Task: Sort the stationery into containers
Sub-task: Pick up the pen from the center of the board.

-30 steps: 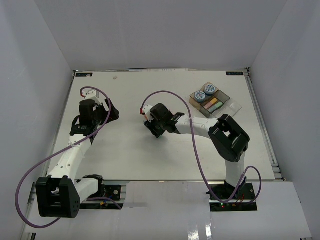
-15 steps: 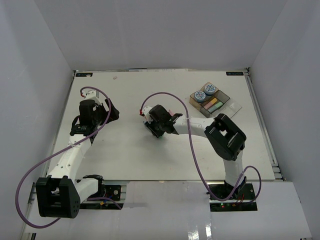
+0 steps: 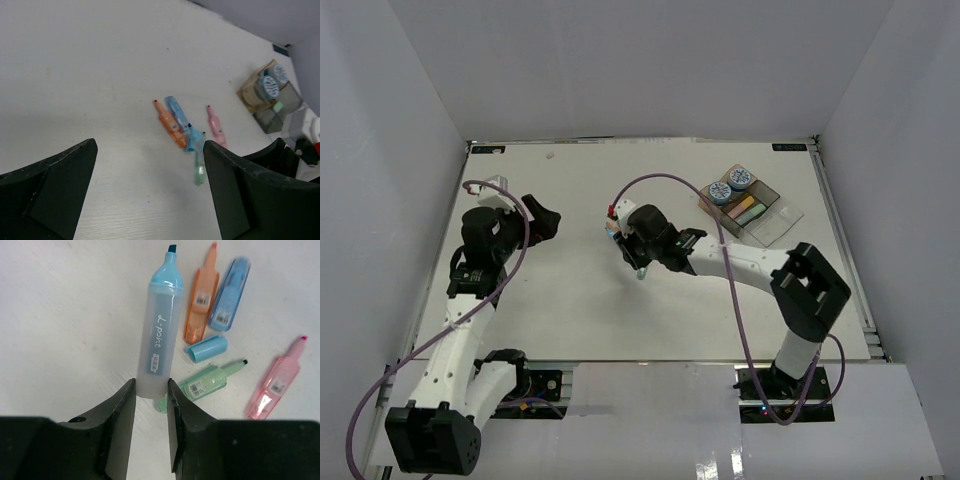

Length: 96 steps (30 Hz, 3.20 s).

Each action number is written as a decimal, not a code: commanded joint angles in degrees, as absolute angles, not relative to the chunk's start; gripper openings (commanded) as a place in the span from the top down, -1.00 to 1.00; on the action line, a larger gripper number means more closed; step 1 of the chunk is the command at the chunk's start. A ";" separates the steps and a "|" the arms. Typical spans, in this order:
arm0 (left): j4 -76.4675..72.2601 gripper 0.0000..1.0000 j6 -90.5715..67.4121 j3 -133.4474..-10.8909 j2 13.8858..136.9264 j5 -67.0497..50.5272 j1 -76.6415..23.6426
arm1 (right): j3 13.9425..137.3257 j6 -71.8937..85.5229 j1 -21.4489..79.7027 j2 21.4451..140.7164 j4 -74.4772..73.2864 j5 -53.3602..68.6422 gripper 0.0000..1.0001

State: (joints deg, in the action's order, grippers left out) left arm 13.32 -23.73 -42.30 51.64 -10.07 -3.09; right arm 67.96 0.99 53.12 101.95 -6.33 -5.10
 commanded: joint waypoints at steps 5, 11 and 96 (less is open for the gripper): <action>8.36 -0.96 -34.79 -40.96 45.09 -24.24 -3.16 | 61.80 13.08 56.33 85.98 9.30 -13.68 0.60; 1.16 -0.96 -42.52 -39.82 43.77 -25.49 -6.14 | 55.56 14.41 59.76 80.43 19.66 -19.86 0.60; 9.67 0.90 -10.64 -48.43 60.03 -6.15 -22.77 | 59.83 22.76 53.00 81.19 -4.81 -21.88 -0.96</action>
State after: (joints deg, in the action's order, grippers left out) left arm 4.21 -15.31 -46.78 60.64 -6.59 -23.97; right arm 52.14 19.29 54.24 76.36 3.01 -23.11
